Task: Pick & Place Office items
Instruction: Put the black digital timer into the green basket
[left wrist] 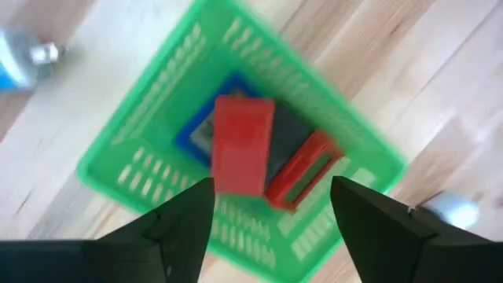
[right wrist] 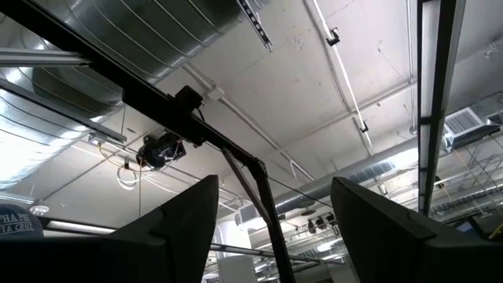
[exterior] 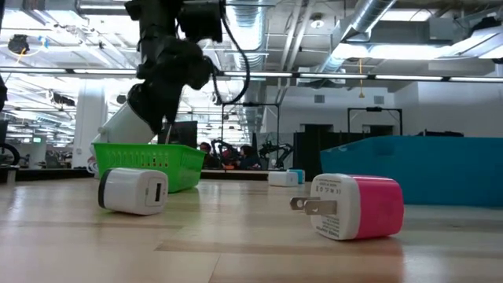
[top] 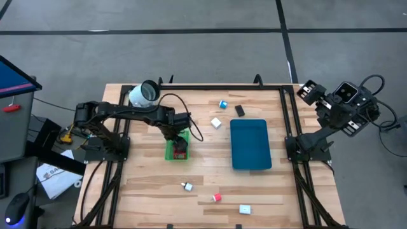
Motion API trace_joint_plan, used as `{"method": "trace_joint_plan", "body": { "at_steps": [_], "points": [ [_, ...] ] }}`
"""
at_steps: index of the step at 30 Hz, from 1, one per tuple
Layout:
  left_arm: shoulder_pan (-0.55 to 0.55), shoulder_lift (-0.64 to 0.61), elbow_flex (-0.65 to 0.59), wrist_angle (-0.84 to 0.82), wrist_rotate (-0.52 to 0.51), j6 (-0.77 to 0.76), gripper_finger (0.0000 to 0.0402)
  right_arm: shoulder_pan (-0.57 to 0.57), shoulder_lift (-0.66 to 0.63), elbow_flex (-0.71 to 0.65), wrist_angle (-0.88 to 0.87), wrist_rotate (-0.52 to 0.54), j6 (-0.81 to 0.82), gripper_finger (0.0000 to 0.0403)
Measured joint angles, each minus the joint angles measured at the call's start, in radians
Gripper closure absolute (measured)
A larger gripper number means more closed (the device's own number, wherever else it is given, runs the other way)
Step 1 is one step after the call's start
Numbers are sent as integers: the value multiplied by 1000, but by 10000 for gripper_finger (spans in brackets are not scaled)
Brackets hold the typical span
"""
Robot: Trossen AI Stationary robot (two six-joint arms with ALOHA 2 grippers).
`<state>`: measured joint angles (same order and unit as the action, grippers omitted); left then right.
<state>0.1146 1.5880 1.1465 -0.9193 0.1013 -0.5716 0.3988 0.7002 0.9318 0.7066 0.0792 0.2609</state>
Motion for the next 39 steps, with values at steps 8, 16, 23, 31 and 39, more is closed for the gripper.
{"method": "trace_joint_plan", "body": {
  "at_steps": [8, 16, 23, 31, 39],
  "points": [
    [-5, -118, 0, 155, 3, 43, 149, 0, -1, 0, -1, 0, 0, 163],
    [-32, -155, 1, 557, 88, 39, 164, 0, -28, 0, -62, 1, 0, 163],
    [-19, -155, 0, 702, -27, 44, 174, 1, -46, 0, -343, 264, 79, 163],
    [26, -196, 2, 727, -74, 66, 175, -53, -18, 0, -766, 538, 337, 163],
    [29, -321, 0, 547, -225, 154, 175, -304, 33, 1, -1078, 416, 610, 163]
  ]
}}
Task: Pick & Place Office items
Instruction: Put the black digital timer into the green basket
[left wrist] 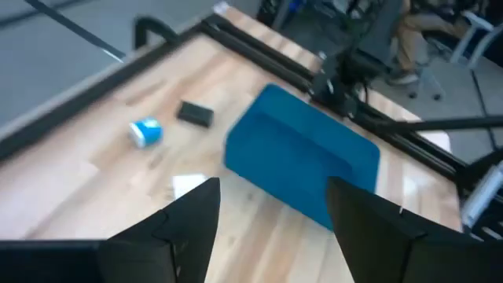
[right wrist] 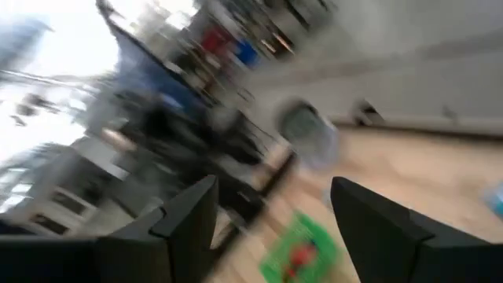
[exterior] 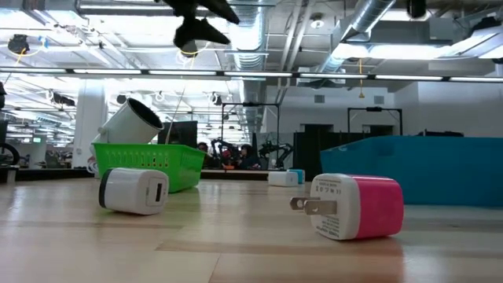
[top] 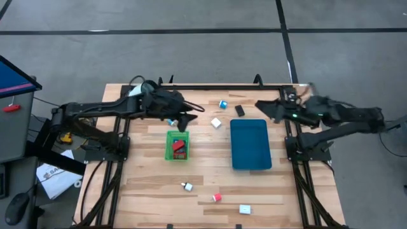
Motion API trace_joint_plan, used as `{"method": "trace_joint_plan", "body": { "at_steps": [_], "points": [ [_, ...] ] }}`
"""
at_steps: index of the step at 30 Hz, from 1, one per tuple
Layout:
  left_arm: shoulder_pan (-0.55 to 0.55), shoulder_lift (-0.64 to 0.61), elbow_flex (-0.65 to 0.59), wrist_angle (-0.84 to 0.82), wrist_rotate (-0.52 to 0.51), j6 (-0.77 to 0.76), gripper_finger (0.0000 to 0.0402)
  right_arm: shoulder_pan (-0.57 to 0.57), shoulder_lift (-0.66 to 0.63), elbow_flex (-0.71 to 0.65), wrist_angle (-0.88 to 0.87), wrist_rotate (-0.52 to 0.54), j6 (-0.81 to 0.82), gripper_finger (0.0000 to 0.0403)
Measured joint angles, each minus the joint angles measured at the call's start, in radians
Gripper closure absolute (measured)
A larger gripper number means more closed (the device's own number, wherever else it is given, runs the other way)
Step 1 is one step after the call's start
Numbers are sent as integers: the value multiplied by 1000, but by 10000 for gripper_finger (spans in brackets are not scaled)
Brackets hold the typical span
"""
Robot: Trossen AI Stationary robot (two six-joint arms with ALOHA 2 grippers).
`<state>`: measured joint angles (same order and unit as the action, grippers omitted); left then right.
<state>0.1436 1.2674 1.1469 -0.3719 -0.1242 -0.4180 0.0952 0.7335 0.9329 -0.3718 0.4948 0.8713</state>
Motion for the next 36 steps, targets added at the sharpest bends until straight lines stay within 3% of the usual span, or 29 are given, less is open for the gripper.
{"method": "trace_joint_plan", "body": {
  "at_steps": [3, 7, 14, 21, 27, 36],
  "points": [
    [0, -57, 0, -38, -45, 12, 175, -145, 49, -1, -129, -178, 78, 163],
    [0, -131, 1, -78, -93, 47, 175, -333, 148, -1, -222, -420, 52, 163],
    [0, -210, 0, -158, -141, 75, 175, -594, 383, 50, -335, -601, -48, 163],
    [0, -227, -1, -193, -159, 99, 175, -713, 714, 330, -636, -600, -240, 163],
    [0, -226, -1, -196, -164, 100, 175, -765, 966, 544, -764, -568, -360, 163],
    [0, -225, -1, -221, -164, 100, 175, -793, 1181, 603, -863, -570, -437, 157]
  ]
}}
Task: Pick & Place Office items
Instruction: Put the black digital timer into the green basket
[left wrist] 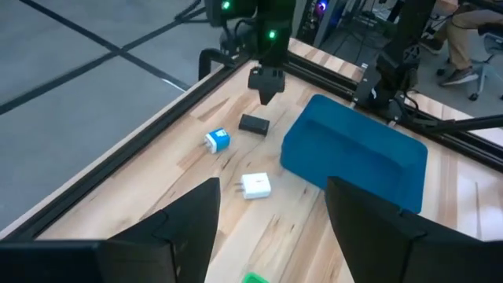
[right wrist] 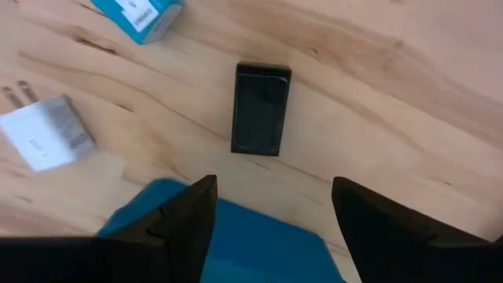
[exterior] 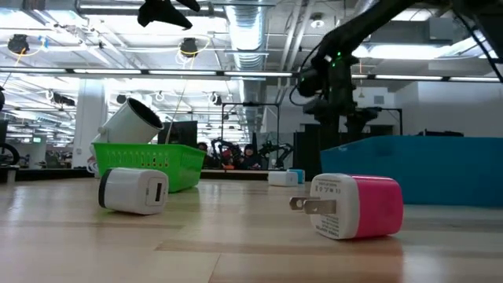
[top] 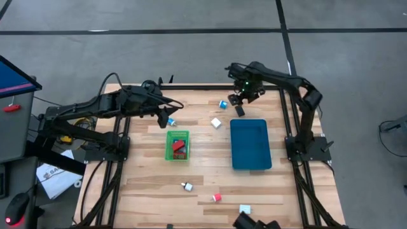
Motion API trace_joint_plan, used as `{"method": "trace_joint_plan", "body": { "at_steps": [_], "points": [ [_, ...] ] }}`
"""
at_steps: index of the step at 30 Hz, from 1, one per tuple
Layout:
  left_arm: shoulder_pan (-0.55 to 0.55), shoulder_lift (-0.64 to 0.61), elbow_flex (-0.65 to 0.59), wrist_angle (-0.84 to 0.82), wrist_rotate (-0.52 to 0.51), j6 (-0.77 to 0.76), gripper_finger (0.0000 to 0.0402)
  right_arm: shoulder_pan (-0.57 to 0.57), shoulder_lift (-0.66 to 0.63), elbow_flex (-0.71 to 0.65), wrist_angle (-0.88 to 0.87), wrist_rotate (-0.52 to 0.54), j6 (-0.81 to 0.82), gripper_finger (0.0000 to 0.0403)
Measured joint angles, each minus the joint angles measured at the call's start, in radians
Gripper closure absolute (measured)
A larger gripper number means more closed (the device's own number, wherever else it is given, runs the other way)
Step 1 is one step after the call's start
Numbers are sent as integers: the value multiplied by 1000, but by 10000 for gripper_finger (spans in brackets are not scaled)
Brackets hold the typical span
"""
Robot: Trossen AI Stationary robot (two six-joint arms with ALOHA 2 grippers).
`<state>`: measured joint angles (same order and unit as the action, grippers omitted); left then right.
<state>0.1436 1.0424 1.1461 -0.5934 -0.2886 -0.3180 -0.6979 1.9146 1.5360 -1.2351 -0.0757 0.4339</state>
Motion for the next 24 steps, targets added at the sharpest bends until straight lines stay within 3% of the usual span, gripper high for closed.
{"method": "trace_joint_plan", "body": {
  "at_steps": [9, 24],
  "points": [
    [0, 0, 0, -2, 0, 0, 175, 3, 63, 0, 67, -2, 3, 132],
    [0, 0, 0, -5, 1, 0, 175, -17, 104, -4, 49, -37, 18, 130]
  ]
}}
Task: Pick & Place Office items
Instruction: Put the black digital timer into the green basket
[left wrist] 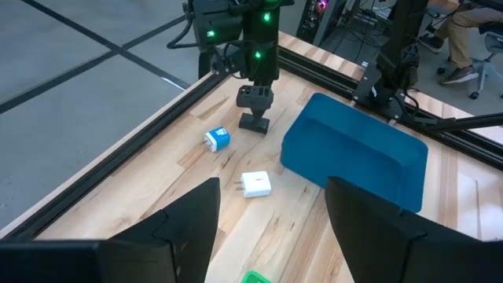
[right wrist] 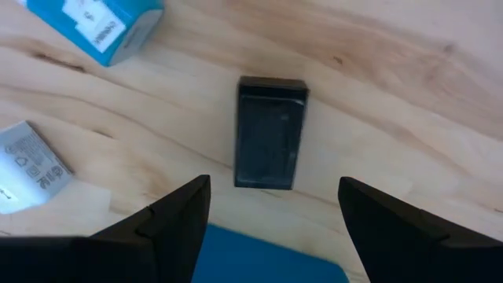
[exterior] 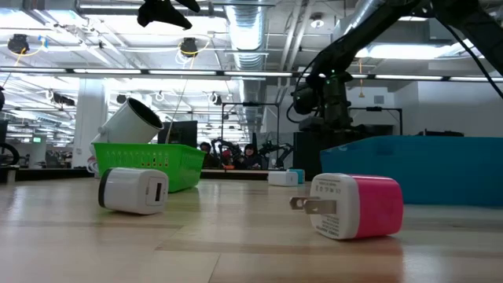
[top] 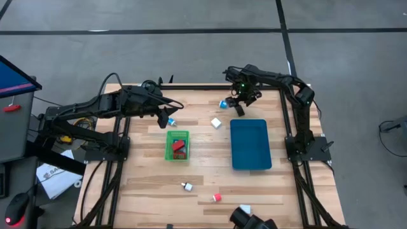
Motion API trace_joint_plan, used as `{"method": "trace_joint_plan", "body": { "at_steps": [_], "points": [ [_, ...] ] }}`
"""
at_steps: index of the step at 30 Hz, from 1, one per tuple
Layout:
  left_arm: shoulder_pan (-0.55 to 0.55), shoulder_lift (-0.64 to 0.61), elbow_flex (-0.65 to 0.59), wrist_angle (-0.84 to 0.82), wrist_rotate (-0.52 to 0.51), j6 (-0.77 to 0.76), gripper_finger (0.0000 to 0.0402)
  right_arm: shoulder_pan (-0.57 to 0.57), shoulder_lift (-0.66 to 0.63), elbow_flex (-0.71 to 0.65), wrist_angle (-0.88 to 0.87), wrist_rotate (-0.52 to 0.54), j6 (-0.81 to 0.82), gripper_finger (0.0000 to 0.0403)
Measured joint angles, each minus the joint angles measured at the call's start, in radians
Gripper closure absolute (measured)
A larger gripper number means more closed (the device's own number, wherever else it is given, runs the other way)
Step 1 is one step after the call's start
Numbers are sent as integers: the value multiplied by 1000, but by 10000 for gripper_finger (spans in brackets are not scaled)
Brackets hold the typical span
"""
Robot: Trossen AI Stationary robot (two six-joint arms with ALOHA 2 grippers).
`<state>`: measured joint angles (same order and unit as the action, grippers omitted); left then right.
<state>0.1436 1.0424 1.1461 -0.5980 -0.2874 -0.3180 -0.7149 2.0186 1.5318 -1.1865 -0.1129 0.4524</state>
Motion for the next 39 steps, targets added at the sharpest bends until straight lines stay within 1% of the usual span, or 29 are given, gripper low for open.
{"method": "trace_joint_plan", "body": {
  "at_steps": [5, 10, 14, 22, 24, 28, 30, 35, 39],
  "points": [
    [0, 0, 0, 2, 1, 0, 175, -17, 0, 0, -42, -28, -9, 131],
    [0, 0, 0, 23, 2, 0, 175, -21, 0, 0, -57, -117, 5, 131],
    [0, 0, 0, 41, 2, 0, 175, -22, 0, 0, -64, -150, 9, 131],
    [0, 0, 0, 42, 2, -4, 175, -21, 0, 0, -68, -147, -5, 131],
    [0, 0, 0, 42, 1, -6, 175, -15, 0, 0, -49, -120, -3, 131],
    [0, 0, 0, 42, 0, -9, 175, 0, 0, 0, 14, -125, 40, 131],
    [0, 0, 0, 42, 0, -11, 175, 4, 19, 1, 32, -132, 59, 131],
    [-1, 0, 0, 41, 0, -12, 175, 5, 106, 0, -20, -171, 28, 131],
    [-5, 0, 0, 40, 0, -28, 175, 17, 122, 3, -26, -175, 18, 131]
  ]
}}
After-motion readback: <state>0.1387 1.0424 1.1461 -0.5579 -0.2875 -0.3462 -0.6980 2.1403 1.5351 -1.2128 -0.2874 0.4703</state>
